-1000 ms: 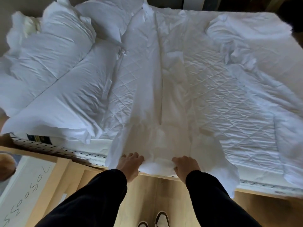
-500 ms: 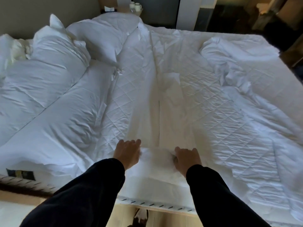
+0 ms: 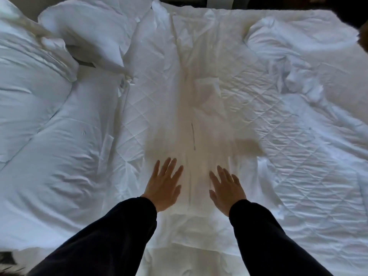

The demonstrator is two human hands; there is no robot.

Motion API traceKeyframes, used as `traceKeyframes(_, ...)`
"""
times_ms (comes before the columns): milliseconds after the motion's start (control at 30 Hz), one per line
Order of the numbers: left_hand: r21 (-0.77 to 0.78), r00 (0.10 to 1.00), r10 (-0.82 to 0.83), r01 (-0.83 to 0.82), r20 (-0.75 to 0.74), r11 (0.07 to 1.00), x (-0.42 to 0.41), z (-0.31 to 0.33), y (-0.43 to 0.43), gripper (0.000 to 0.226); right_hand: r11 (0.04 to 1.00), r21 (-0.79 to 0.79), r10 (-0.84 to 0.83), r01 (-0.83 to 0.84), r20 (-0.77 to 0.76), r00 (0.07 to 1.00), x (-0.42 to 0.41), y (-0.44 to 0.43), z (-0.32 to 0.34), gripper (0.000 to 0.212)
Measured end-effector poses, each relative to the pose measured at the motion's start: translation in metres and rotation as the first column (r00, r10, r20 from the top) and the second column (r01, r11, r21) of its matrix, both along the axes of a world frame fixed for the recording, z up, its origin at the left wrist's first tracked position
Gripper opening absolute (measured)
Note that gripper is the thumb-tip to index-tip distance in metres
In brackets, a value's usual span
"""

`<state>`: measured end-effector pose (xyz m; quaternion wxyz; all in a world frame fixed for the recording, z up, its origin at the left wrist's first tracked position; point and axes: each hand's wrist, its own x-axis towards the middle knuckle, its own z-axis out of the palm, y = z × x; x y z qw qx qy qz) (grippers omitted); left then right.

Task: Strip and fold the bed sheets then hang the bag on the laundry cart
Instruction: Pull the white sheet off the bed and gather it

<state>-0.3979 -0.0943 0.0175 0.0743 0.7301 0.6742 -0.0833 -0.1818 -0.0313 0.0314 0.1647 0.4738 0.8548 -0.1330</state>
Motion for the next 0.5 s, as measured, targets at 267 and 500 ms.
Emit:
traceKeyframes(267,-0.259,0.993,0.113,-0.104,0.020,0.960,0.011,-0.064,-0.002,0.093,0.979,-0.194,0.081,-0.061,0.097,0.992,0.019,0.012,-0.055,0.106)
traceKeyframes(500,-0.180,0.991,0.130,-0.132,-0.023,0.975,-0.001,-0.125,-0.019,0.081,0.966,-0.248,0.081,-0.077,0.008,0.997,0.051,0.021,-0.119,0.110)
